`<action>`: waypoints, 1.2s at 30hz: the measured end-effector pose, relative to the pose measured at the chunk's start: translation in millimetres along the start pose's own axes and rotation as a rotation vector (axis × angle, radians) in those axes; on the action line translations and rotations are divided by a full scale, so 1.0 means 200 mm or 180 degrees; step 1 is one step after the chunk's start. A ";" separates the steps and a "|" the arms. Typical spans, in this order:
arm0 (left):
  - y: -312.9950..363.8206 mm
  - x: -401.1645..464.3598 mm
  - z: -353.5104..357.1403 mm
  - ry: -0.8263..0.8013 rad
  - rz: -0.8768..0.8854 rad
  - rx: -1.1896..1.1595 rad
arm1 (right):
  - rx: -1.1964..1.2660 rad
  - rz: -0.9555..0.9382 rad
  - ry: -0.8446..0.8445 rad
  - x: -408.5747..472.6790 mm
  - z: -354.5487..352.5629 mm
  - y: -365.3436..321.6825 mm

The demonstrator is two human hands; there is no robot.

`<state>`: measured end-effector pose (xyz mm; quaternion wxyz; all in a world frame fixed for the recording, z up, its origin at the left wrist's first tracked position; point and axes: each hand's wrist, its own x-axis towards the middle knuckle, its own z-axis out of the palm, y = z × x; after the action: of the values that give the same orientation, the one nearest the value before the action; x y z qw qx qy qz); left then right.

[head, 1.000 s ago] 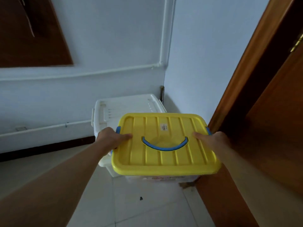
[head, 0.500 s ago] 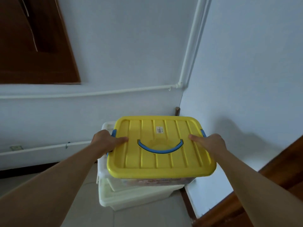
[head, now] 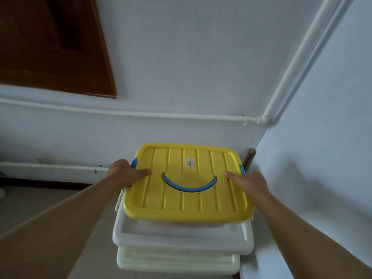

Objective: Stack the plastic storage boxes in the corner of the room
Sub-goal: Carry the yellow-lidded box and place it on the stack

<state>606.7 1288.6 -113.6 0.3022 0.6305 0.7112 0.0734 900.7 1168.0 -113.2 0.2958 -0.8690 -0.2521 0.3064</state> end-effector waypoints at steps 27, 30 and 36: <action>-0.01 0.38 0.31 -0.0417 0.0013 0.0180 | -0.0217 0.0430 0.0018 0.37 0.26 0.14; 0.01 0.39 0.30 -0.0529 -0.0037 0.0197 | -0.0213 0.0457 0.0039 0.38 0.26 0.14; 0.01 0.34 0.34 -0.0415 -0.0016 0.0234 | -0.0351 0.0322 -0.0180 0.34 0.25 0.12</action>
<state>642.0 1334.4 -190.9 0.3247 0.6428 0.6938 0.0052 919.8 1211.6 -188.6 0.2244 -0.8865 -0.2326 0.3311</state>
